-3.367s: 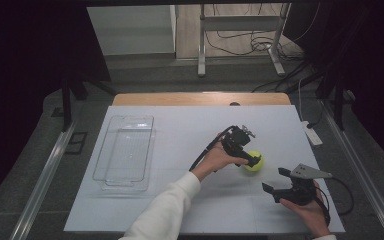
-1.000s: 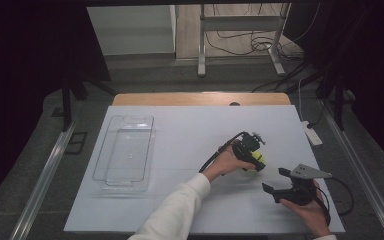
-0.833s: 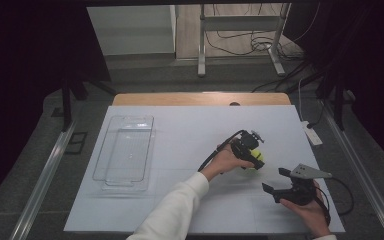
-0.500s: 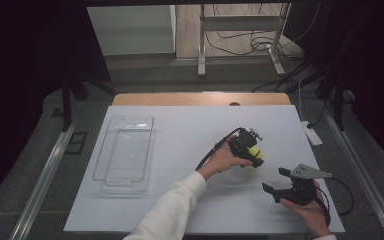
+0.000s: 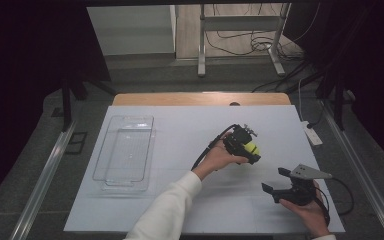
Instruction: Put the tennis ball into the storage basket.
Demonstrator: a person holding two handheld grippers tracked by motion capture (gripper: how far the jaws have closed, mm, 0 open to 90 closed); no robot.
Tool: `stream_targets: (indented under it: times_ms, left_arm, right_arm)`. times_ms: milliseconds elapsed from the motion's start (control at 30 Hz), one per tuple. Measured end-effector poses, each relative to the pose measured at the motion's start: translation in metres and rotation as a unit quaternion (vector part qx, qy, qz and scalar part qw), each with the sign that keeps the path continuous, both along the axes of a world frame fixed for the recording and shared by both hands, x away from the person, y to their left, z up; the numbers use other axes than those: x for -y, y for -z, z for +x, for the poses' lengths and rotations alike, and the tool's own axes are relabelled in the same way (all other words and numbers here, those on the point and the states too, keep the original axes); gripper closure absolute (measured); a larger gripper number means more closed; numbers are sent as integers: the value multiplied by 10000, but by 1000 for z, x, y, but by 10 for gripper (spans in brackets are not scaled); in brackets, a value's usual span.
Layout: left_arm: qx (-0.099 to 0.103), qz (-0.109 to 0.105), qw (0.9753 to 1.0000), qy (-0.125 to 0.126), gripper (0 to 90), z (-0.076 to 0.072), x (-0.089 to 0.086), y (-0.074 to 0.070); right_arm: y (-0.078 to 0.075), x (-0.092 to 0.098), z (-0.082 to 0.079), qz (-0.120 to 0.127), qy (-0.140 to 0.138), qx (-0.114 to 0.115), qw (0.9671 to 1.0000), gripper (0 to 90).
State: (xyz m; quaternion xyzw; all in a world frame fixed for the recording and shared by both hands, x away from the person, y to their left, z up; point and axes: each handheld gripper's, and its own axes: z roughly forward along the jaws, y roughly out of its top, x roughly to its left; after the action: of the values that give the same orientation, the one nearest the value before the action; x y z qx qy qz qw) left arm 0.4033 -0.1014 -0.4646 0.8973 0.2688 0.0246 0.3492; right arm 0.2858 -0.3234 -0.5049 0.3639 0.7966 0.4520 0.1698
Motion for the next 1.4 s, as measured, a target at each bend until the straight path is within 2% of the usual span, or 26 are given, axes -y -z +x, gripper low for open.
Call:
stream_targets:
  times_ms: [267,400,533,833,1200,1400]
  left_arm:
    - [96,-100,9999,-87,261,-3,-12,-8]
    - [170,-71,9998,-87,261,-6,-16,-12]
    - [233,-212,9994,-138,261,-8,-23,-17]
    - [365,-250,9986,-285,261,-10,-30,-24]
    - [443,-336,9980,-291,261,-15,-35,-27]
    - [475,-508,9970,-337,261,-17,-44,-27]
  right_arm:
    - [-1,-6,2,-1,-77,22,10000,102]
    - [-1,-5,1,0,-65,23,10000,102]
    - [0,-5,0,-21,-69,18,10000,102]
    - [-1,-1,-1,31,-62,12,10000,102]
    - [-1,-1,0,60,-66,14,10000,102]
    - [0,-1,0,60,-82,2,9999,102]
